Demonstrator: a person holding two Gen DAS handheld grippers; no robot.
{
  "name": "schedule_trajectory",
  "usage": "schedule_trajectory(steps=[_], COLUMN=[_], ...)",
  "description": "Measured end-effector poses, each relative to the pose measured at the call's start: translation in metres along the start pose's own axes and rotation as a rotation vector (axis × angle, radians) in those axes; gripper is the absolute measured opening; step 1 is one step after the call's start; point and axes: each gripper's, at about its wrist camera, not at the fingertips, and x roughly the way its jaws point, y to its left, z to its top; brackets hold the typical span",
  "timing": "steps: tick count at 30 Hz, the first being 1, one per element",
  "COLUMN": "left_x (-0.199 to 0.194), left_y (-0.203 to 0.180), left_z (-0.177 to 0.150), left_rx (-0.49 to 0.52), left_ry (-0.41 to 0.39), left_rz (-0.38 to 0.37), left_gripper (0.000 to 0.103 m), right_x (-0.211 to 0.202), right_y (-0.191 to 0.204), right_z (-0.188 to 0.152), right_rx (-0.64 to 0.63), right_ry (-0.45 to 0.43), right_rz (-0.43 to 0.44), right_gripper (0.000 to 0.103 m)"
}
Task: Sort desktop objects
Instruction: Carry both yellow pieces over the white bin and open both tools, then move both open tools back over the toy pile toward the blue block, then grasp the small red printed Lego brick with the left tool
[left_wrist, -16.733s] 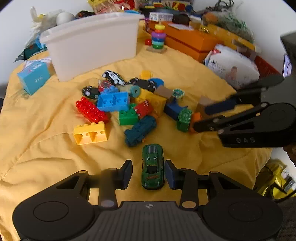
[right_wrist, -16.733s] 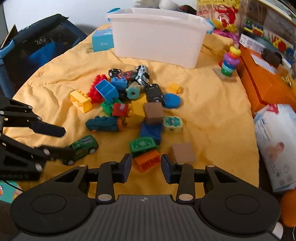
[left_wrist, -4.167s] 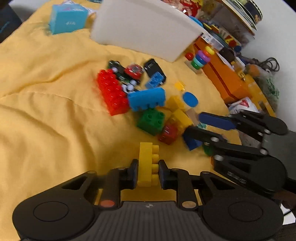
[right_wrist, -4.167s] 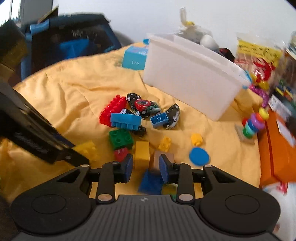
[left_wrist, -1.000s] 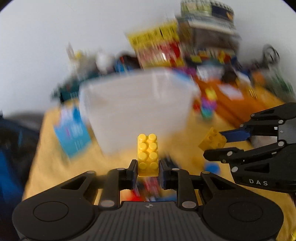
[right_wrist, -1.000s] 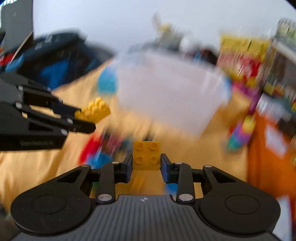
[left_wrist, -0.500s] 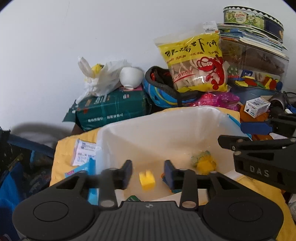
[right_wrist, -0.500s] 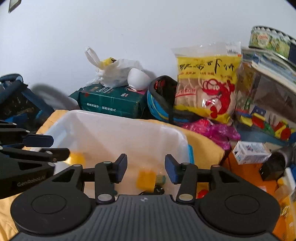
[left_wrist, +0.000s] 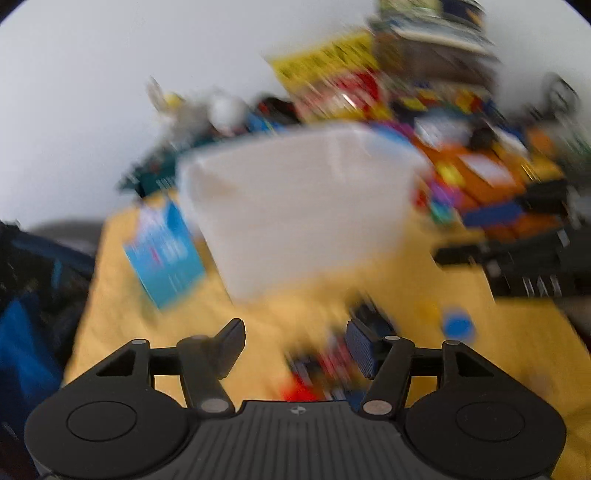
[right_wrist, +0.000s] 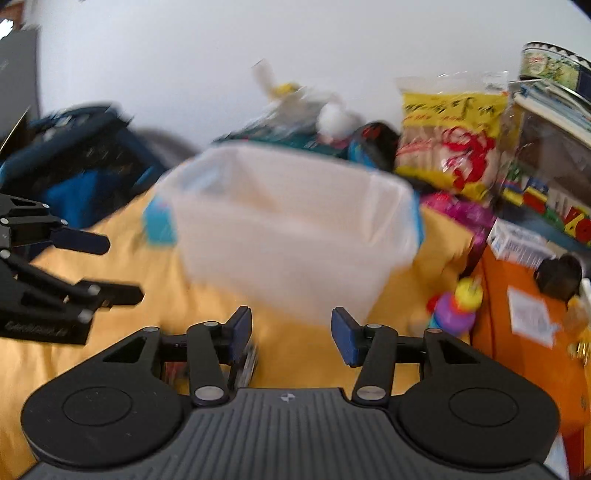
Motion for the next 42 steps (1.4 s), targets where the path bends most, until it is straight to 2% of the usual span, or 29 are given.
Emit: schedule_trajectory(steps=[3,6,12,14,17,20,24,25,26,27,28,31,33,36,38,39,42], left_x=[-0.008,-0.012,-0.008,-0.003,0.006,0.015,0.034,0.039,0.042,0.044,0.042,0.026,0.006,-0.006,-0.001,-0.001,0.001], left_y=[-0.024,-0.044,-0.062,-0.064,-0.070,-0.077,-0.086,-0.087,-0.087,-0.086,-0.084,-0.080,-0.079,-0.083,-0.083,-0.083,-0.081], left_z=[-0.043,-0.069,-0.075,-0.073,-0.071,-0.066,-0.061,-0.060,-0.060,-0.060,-0.060,-0.062,-0.072,-0.092,-0.102,-0.103,-0.099], left_rx=[0.050,0.096,0.115,0.098,0.071,0.064,0.077,0.075,0.072,0.064,0.053,0.061,0.111,0.159,0.134,0.117,0.072], left_ry=[0.055,0.081,0.112,0.116,0.135,0.140,0.168,0.173,0.178,0.183,0.184,0.195,0.170,0.166,0.190,0.176,0.172], left_rz=[-0.055,-0.086,-0.133,-0.148,-0.160,-0.178,-0.169,-0.169,-0.168,-0.165,-0.164,-0.164,-0.149,-0.112,-0.115,-0.112,-0.106], left_gripper=[0.065,0.064,0.061,0.061,0.060,0.059,0.052,0.047,0.033,0.025,0.022,0.022,0.022,0.022,0.023,0.023,0.023], right_x=[-0.011,-0.025,-0.042,-0.042,-0.038,-0.031,-0.028,-0.029,-0.032,-0.034,-0.038,-0.055,-0.066,-0.063,-0.051,-0.045,-0.030], right_y=[0.013,0.029,0.058,0.062,0.052,0.045,0.048,0.048,0.047,0.046,0.045,0.038,0.032,0.028,0.029,0.029,0.030], right_z=[-0.034,-0.062,-0.103,-0.112,-0.111,-0.111,-0.114,-0.114,-0.116,-0.117,-0.118,-0.119,-0.120,-0.123,-0.123,-0.122,-0.124], right_rx=[-0.038,-0.067,-0.159,-0.176,-0.118,-0.068,-0.093,-0.095,-0.091,-0.086,-0.081,-0.046,0.009,0.034,0.043,0.047,0.077], right_ry=[0.043,0.092,0.188,0.198,0.200,0.209,0.213,0.211,0.209,0.205,0.204,0.207,0.228,0.266,0.287,0.306,0.358], right_rz=[0.037,0.063,0.024,-0.008,-0.038,-0.015,-0.039,-0.045,-0.037,-0.029,-0.022,0.017,0.051,0.069,0.050,0.038,0.033], right_gripper=[0.050,0.048,0.034,0.034,0.034,0.034,0.034,0.034,0.034,0.035,0.035,0.035,0.035,0.036,0.041,0.042,0.040])
